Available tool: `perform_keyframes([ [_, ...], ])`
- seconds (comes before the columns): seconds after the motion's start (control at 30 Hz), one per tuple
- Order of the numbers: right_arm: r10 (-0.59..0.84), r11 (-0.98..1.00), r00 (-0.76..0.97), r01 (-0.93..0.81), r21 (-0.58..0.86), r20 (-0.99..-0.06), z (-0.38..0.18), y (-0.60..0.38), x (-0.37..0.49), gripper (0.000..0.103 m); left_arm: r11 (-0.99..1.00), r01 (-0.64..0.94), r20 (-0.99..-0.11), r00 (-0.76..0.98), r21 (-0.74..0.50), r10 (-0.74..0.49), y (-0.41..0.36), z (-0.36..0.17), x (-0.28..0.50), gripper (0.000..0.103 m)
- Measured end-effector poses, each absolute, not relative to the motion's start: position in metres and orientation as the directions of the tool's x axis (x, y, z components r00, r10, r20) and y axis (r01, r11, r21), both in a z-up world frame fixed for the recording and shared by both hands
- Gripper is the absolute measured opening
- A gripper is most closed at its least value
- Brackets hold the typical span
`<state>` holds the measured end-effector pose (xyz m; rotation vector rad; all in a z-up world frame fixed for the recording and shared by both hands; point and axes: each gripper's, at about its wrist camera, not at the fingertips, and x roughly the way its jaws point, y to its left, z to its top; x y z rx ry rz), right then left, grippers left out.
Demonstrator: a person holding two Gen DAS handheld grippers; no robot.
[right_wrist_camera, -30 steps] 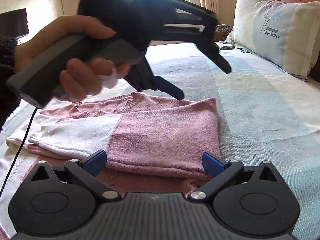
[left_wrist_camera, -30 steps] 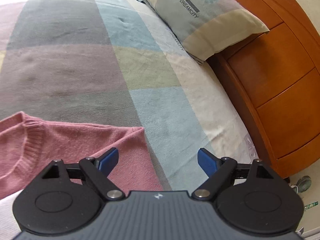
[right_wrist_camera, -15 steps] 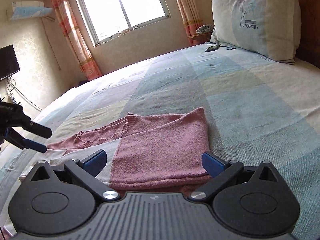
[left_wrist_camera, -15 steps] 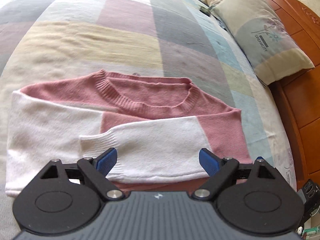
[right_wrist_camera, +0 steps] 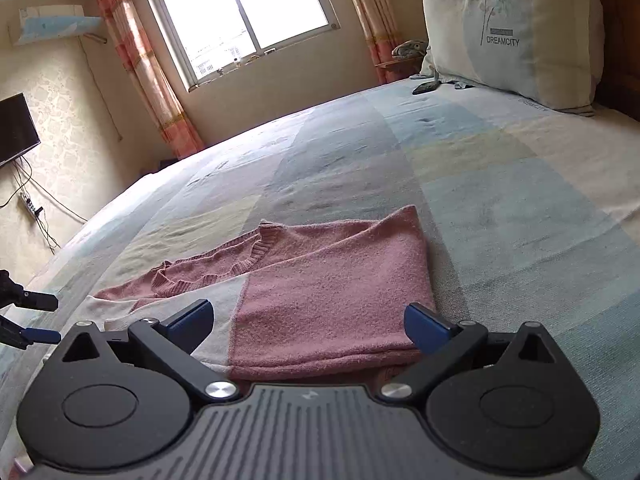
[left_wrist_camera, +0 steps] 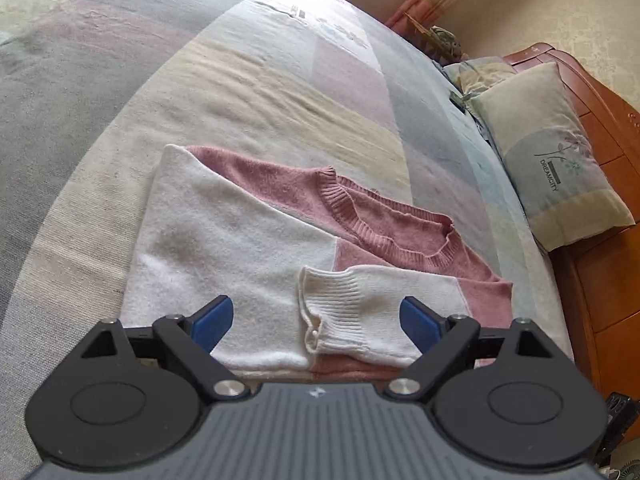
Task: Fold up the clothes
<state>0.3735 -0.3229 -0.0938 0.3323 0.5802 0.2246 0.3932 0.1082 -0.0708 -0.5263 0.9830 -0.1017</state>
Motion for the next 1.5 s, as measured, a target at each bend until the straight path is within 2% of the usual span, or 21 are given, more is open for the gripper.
perform_keyframes([
  [0.07, 0.301, 0.923, 0.811, -0.113, 0.369, -0.503, -0.095, -0.322, 0.375, 0.103, 0.887, -0.177, -0.799, 0.533, -0.427, -0.278, 0.110, -0.085, 0.390, 0.089],
  [0.23, 0.323, 0.923, 0.799, -0.148, 0.355, -0.507, -0.093, -0.316, 0.373, 0.103, 0.878, -0.143, -0.763, 0.572, -0.456, -0.302, 0.108, -0.071, 0.382, 0.090],
  [0.3, 0.343, 0.922, 0.787, -0.179, 0.343, -0.512, -0.092, -0.311, 0.372, 0.103, 0.883, -0.110, -0.749, 0.582, -0.457, -0.315, 0.101, -0.065, 0.382, 0.090],
  [0.47, 0.368, 0.928, 0.748, -0.262, 0.265, -0.553, -0.094, -0.287, 0.370, 0.103, 0.928, -0.030, -0.756, 0.590, -0.372, -0.284, 0.066, -0.054, 0.367, 0.090],
  [0.6, 0.366, 0.931, 0.727, -0.298, 0.213, -0.581, -0.094, -0.272, 0.366, 0.103, 0.940, 0.088, -0.730, 0.607, -0.331, -0.314, 0.044, -0.016, 0.339, 0.090],
  [0.77, 0.410, 0.912, 0.693, -0.300, 0.280, -0.593, -0.090, -0.274, 0.353, 0.103, 0.943, 0.164, -0.703, 0.633, -0.288, -0.325, 0.039, 0.035, 0.293, 0.091],
  [0.87, 0.438, 0.897, 0.673, -0.292, 0.331, -0.596, -0.081, -0.274, 0.336, 0.103, 0.944, 0.200, -0.707, 0.626, -0.261, -0.328, 0.036, 0.042, 0.268, 0.092],
  [1.03, 0.385, 0.921, 0.680, -0.238, 0.309, -0.624, -0.073, -0.260, 0.274, 0.103, 0.957, 0.243, -0.715, 0.642, -0.156, -0.279, 0.015, 0.005, 0.232, 0.093],
  [1.2, 0.258, 0.964, 0.632, -0.222, 0.148, -0.731, -0.095, -0.235, 0.224, 0.103, 0.967, 0.249, -0.733, 0.648, -0.053, -0.207, -0.017, -0.054, 0.201, 0.093],
  [1.4, 0.158, 0.975, 0.632, -0.221, 0.019, -0.759, -0.111, -0.214, 0.198, 0.103, 0.980, 0.192, -0.745, 0.645, -0.059, -0.171, -0.020, -0.100, 0.175, 0.094],
  [1.5, 0.150, 0.981, 0.642, -0.188, 0.035, -0.752, -0.112, -0.217, 0.197, 0.103, 0.975, 0.221, -0.744, 0.647, -0.029, -0.169, -0.024, -0.104, 0.163, 0.101],
])
